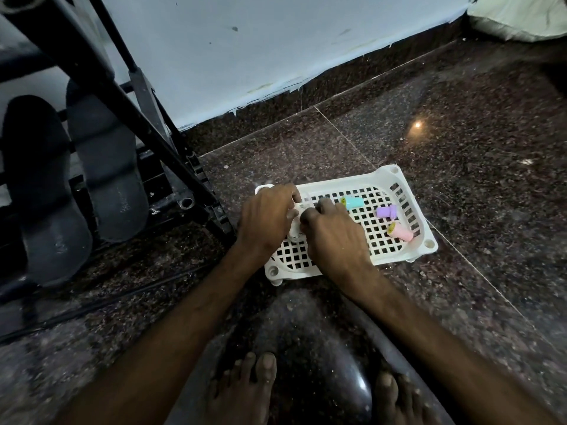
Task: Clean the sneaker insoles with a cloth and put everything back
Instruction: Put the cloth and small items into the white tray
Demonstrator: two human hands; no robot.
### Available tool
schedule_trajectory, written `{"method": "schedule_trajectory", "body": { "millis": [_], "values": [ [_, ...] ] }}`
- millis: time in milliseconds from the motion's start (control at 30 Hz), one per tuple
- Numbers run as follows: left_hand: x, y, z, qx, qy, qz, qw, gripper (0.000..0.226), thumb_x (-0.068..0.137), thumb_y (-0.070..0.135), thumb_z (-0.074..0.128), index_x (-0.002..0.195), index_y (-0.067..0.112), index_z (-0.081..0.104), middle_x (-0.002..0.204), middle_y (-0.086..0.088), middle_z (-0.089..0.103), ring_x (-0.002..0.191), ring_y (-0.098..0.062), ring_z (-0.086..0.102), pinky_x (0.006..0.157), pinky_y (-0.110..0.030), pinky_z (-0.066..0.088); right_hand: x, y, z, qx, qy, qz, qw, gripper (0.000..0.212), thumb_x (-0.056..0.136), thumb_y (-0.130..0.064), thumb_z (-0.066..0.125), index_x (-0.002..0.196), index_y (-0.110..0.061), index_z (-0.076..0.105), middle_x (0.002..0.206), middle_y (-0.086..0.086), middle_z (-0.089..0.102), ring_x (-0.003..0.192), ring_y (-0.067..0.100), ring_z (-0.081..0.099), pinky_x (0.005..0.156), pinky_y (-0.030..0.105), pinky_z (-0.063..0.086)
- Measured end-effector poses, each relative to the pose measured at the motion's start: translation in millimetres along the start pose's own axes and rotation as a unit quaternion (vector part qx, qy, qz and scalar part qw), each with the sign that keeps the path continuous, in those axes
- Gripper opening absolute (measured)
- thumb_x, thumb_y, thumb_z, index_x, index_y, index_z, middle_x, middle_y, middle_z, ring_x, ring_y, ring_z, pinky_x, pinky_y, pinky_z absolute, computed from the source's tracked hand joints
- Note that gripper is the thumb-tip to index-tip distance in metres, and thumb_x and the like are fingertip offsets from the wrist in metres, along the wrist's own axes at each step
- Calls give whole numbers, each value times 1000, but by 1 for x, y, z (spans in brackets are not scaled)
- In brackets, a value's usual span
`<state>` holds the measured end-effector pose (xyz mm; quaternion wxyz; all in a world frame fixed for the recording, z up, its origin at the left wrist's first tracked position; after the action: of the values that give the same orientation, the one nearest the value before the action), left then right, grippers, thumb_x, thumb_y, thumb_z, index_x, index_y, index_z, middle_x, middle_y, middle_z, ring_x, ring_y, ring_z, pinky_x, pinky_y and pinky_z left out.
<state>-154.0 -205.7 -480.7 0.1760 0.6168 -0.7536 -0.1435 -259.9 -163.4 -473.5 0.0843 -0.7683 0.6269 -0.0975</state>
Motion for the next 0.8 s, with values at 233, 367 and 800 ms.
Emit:
{"method": "schedule_trajectory", "body": {
  "millis": [233,367,800],
  "values": [
    [0,2,-12,30,45,-6,999,12,92,26,65,104,25,64,107,5,60,103,-17,54,74,-31,42,-10,-3,4,-25,-13,-27,999,33,91,-13,53,123,-17,62,118,4,52,112,23,44,86,37,50],
    [-2,1,-5,42,9,-17,999,16,95,33,62,107,26,71,114,2,51,110,-16,50,73,-28,36,-3,15,1,139,45,35,989,28,91,-10,61,116,-19,71,105,-1,61,99,18,57,75,29,50],
    [-3,6,1,77,-20,-14,997,29,92,32,64,121,26,64,115,0,44,113,-18,46,76,-28,37,1,4,2,-17,-24,32,999,27,94,-19,50,118,-14,61,127,7,39,117,26,33,90,42,39]
  ]
}}
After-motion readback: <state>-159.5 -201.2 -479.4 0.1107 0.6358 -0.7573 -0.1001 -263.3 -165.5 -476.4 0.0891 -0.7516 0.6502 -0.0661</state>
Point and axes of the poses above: each hand's wrist, its own x-axis towards the middle knuckle, its own z-axis out of the palm, y = z × x, the point moved 7 cm from there along x, towards the middle knuckle
